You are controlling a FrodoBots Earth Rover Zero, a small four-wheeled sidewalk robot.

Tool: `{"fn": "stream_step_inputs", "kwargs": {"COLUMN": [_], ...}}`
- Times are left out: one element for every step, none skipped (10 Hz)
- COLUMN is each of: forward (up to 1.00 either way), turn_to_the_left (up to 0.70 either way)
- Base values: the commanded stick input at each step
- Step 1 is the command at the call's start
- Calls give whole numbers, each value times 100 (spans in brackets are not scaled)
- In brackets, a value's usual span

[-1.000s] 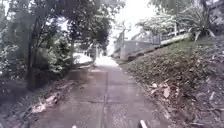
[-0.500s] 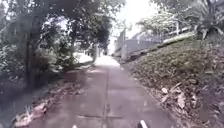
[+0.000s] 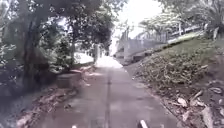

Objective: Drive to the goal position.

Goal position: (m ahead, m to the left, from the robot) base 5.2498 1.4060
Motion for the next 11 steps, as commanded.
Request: {"fn": "stream_step_inputs", "kwargs": {"forward": [85,85,85,85,85,85,85,85,85,85,85], "turn_to_the_left": [0,0,0,0,0,0,0,0,0,0,0]}}
